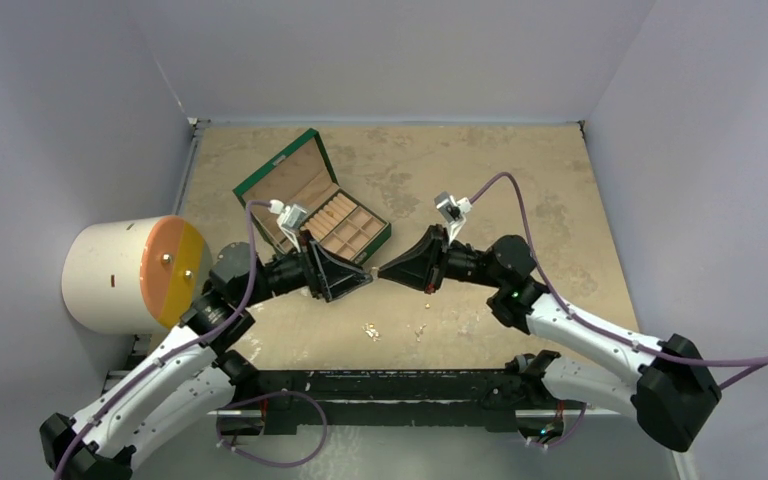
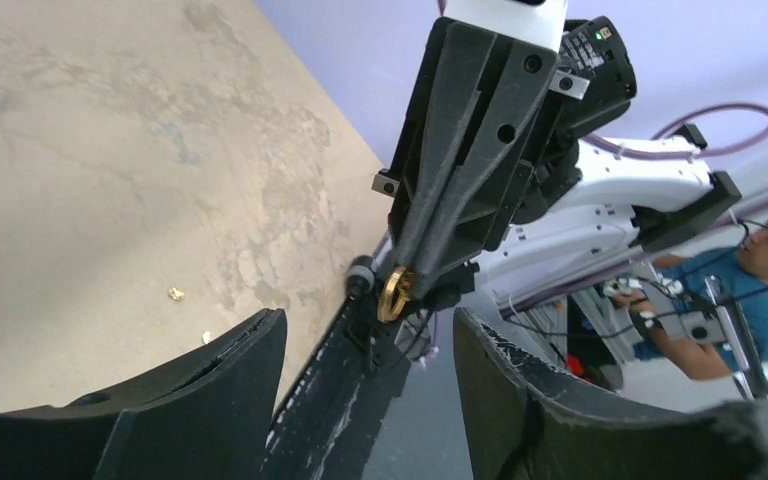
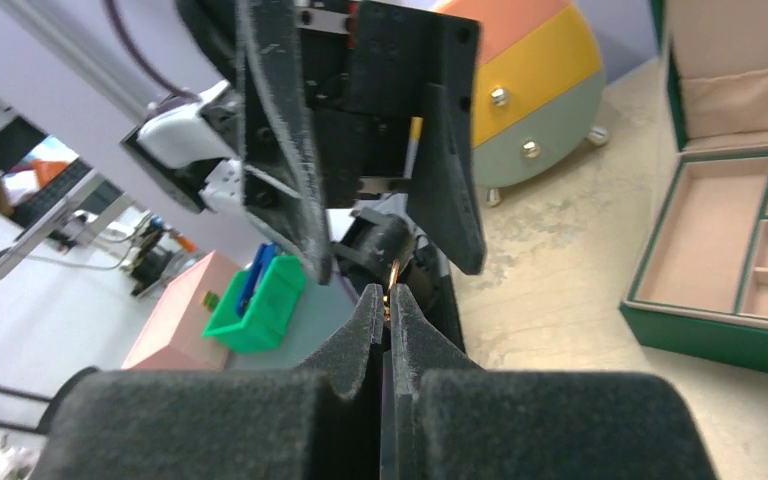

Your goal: Organize the mixed jewelry

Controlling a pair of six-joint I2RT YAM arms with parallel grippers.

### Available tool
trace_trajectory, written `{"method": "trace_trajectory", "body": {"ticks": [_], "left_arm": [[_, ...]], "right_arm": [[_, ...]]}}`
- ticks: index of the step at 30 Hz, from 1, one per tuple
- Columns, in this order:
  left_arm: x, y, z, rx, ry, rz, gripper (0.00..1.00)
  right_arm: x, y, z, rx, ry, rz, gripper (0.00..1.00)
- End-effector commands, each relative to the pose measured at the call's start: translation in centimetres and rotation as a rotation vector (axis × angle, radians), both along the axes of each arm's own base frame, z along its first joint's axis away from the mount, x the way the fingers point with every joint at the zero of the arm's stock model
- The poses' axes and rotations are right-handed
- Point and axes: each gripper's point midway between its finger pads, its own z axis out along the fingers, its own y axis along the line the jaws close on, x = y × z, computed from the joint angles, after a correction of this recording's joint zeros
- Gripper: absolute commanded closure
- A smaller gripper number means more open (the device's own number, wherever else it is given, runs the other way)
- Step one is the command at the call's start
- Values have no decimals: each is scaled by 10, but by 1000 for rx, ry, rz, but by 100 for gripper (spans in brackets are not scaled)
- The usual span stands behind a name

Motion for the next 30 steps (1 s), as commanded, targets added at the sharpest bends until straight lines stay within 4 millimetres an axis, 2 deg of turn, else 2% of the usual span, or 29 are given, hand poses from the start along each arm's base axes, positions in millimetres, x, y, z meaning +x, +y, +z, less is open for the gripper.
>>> {"method": "trace_trajectory", "body": {"ticks": [1,4,9,12,16,19,23,30], "left_arm": [[12,19,22,96,-127,123,37],[15,31,25,162,-158,174,35],[25,53,33,259,-204,285,30],[29,62,49,244,-242,349,27],[40,85,63,255,-264,493,26],[54,112,57,328,-230,649,26],[67,147,39,436,-158,836,27],[70,161,11,545,-134,886,27]], "right_arm": [[28,-3,17,-88,-110,-154,100],[44,-4,15,-169,-149,-219,100],[88,-4,11,-349,-238,-360,100],[110,2,6,-434,-270,-391,100],[145,13,-1,-549,-332,-430,100],[171,22,-8,-625,-388,-452,100],[196,39,-25,-698,-446,-429,100],[239,66,-65,-816,-480,-408,100]]}}
